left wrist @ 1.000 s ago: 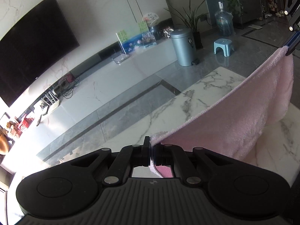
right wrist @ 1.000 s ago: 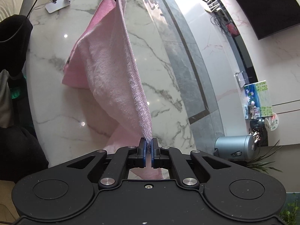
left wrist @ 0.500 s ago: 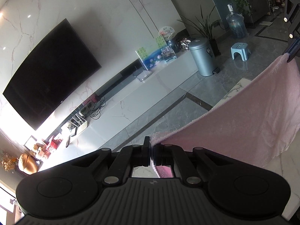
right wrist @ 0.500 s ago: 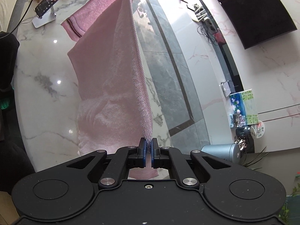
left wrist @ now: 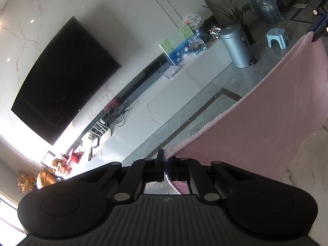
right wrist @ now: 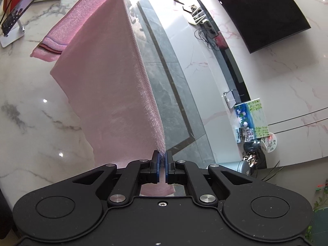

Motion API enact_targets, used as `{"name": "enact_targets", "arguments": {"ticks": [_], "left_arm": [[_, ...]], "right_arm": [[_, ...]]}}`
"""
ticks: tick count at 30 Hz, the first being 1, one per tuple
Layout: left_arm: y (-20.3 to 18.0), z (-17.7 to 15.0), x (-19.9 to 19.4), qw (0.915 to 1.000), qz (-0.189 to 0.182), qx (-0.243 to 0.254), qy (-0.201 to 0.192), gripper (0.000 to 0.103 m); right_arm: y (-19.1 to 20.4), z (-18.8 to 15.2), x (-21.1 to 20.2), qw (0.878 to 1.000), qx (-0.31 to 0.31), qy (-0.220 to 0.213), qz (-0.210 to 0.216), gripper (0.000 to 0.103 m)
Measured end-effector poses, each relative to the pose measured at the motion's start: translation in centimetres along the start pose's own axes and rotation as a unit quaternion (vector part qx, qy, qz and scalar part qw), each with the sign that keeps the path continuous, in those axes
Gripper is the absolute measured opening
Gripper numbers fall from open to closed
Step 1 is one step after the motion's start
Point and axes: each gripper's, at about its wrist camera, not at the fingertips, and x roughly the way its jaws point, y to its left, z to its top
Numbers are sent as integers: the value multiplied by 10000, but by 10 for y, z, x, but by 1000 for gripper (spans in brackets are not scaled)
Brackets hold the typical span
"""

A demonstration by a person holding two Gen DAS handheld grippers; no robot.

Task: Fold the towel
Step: 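Lift the towel high with both grippers and shake it open, then lay the towel flat on the table and open both grippers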

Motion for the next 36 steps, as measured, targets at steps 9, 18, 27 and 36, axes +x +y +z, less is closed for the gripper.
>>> {"name": "enact_targets", "arguments": {"ticks": [9, 18, 27, 36], "left_arm": [[10, 6, 15, 9997, 185, -70, -152, 2], [-46, -39, 17, 9982, -541, 237, 83, 2], [-108, -100, 18, 9864, -1457, 561, 510, 2], [-159, -160, 1, 9700, -2104, 866, 855, 2]], "right_arm": [[-24, 7, 24, 9993, 180, -63, -335, 3], [32, -35, 53, 9994, 25, 333, 126, 3], [117, -93, 79, 9913, -99, 673, 1128, 3], [205, -137, 81, 9703, -244, 859, 2249, 3]]}}
